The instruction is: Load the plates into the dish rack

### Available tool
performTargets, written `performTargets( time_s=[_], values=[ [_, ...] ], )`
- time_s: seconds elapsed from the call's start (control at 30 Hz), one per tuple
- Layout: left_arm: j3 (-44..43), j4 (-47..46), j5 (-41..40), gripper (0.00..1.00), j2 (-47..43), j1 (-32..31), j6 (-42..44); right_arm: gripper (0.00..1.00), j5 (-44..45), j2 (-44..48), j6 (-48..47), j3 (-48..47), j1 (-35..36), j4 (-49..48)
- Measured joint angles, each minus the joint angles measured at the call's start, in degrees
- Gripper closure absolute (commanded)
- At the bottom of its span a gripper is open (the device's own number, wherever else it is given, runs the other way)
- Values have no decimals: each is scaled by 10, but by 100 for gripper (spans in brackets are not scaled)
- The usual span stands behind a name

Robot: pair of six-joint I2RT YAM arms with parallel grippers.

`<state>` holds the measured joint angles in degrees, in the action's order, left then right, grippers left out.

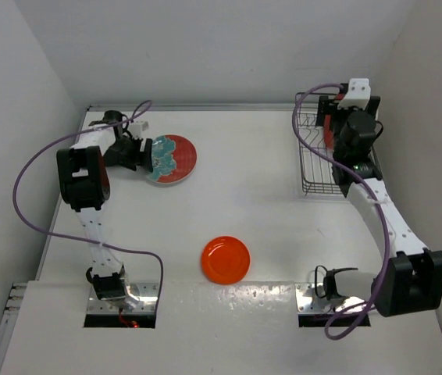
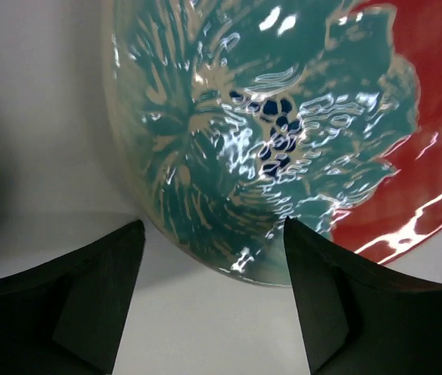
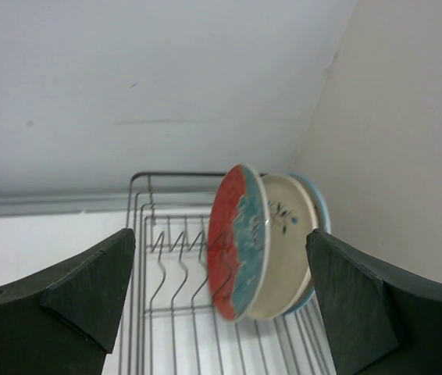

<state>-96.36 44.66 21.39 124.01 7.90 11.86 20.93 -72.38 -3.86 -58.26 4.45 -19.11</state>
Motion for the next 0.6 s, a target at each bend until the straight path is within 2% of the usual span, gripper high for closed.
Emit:
performTargets(
  time_s=[0.13, 0.23, 0.27, 0.3, 0.33, 0.37, 0.5, 0.6],
  values=[
    [-34, -27, 24, 36, 34, 1, -35, 11, 4, 31, 11, 43, 33, 20],
    [-44, -42, 55, 55, 47, 2, -53, 11, 16, 51, 16, 64, 55, 36],
    [-46, -47, 69, 63, 53, 4, -56, 11, 20, 58, 17, 70, 63, 38],
    [-48, -52, 90, 86, 59, 6, -63, 11, 26, 68, 24, 77, 73, 43],
    [-48, -54, 110, 96, 64, 7, -76, 11, 29, 75, 30, 81, 80, 46],
    [-52, -58, 149, 100, 70, 10, -97, 11, 33, 81, 38, 83, 87, 48],
    [-56, -39, 243, 100, 96, 3, -130, 10, 25, 85, 66, 93, 120, 64],
    [-54, -24, 264, 100, 97, -8, -126, 1, -52, 62, 91, 94, 133, 97]
  ],
)
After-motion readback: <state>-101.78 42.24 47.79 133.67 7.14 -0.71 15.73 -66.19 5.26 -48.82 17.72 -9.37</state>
